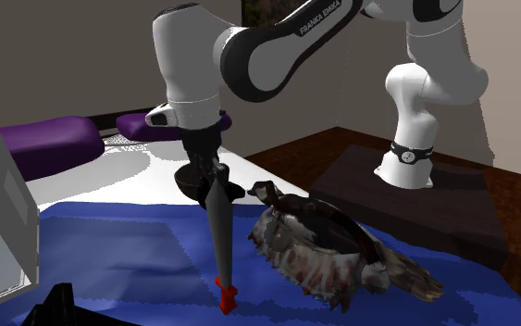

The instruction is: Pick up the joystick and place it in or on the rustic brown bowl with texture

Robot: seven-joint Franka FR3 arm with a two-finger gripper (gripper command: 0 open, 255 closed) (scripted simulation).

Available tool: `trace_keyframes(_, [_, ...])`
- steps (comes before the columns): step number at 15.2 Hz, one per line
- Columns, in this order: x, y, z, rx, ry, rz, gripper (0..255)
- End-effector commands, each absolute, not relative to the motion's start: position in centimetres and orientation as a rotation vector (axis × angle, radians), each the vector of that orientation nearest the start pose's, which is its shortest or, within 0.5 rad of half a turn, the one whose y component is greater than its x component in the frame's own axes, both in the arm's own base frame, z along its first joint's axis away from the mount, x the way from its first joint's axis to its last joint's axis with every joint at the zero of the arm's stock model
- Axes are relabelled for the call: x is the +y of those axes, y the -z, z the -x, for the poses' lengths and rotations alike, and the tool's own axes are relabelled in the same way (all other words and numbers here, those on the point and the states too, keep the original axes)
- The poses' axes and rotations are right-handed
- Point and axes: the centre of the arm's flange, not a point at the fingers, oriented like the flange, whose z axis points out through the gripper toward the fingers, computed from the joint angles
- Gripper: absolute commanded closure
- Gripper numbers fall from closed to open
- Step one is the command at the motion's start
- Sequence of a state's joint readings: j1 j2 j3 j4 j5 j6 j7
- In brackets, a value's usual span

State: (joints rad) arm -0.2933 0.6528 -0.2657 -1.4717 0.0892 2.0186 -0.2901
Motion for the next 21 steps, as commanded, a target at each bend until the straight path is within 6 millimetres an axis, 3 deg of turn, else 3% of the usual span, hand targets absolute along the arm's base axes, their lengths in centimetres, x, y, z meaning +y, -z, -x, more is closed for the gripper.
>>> trace_keyframes(1, [-34.2, -30.9, -61.6, 0.421, -0.175, 3.151, 255])
trace_keyframes(7, [-34.2, -33.7, -61.6, 0.421, -0.175, 3.151, 255])
trace_keyframes(21, [-49.1, -34.3, -50.7, 0.421, -0.175, 3.151, 255])
